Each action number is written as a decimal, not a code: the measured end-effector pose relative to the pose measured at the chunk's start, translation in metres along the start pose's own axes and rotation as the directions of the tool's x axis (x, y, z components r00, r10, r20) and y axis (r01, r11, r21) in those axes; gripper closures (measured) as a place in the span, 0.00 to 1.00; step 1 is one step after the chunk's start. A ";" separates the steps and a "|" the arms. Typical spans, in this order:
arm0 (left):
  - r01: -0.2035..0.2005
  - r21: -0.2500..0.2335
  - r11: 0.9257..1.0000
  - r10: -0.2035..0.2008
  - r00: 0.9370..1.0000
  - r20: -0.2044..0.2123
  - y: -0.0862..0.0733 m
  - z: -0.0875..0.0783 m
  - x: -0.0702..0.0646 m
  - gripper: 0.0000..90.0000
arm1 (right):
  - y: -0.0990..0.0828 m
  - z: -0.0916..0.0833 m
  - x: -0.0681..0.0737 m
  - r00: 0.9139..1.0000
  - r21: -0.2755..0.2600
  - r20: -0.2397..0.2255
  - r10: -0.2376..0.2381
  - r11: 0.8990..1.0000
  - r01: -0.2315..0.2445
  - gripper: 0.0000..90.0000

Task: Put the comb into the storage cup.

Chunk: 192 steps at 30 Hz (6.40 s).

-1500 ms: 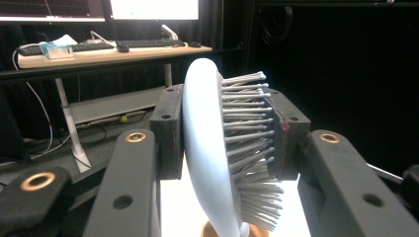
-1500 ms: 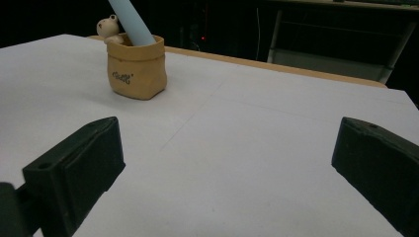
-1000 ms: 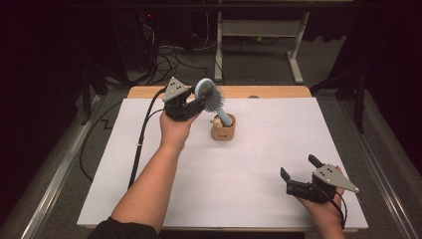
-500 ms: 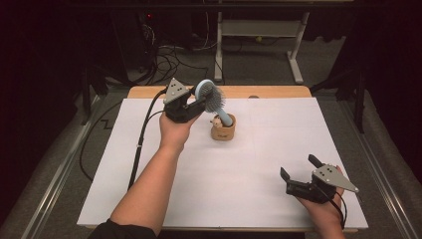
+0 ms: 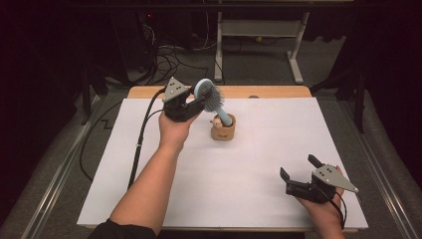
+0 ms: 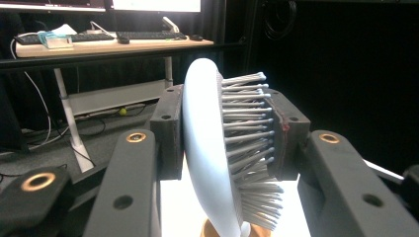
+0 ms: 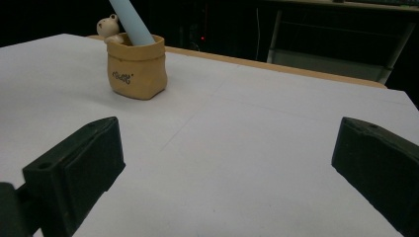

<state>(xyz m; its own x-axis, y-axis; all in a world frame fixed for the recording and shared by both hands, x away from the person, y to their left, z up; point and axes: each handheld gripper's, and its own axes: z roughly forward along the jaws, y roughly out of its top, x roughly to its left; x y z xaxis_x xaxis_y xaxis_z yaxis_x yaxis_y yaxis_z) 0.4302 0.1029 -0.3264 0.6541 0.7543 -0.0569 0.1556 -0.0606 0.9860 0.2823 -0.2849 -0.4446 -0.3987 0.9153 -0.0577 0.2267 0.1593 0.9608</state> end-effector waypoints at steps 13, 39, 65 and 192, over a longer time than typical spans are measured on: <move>-0.009 0.038 0.999 0.010 1.000 -0.004 -0.007 0.013 -0.007 0.64 | 0.000 0.000 0.000 1.000 -0.001 0.001 0.001 1.000 -0.001 0.00; -0.013 0.049 0.999 0.013 1.000 -0.003 -0.016 0.026 -0.007 0.64 | 0.000 0.000 0.000 1.000 -0.005 0.001 0.002 1.000 -0.002 0.00; -0.005 0.028 1.000 0.006 1.000 -0.027 -0.023 0.037 -0.010 0.60 | 0.002 -0.001 0.001 1.000 -0.014 -0.001 0.000 1.000 0.000 0.00; 0.093 0.104 0.990 -0.097 0.995 0.029 -0.122 -0.056 0.027 0.00 | 0.001 0.000 0.006 1.000 -0.002 0.000 -0.021 1.000 0.021 0.00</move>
<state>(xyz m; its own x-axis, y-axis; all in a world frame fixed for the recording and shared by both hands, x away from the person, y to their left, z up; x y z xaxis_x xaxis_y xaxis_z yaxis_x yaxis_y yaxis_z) 0.3874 0.1677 -0.4399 0.6574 0.7371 -0.1565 0.2918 -0.0575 0.9548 0.2802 -0.2794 -0.4444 -0.4034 0.9117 -0.0783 0.2163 0.1782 0.9599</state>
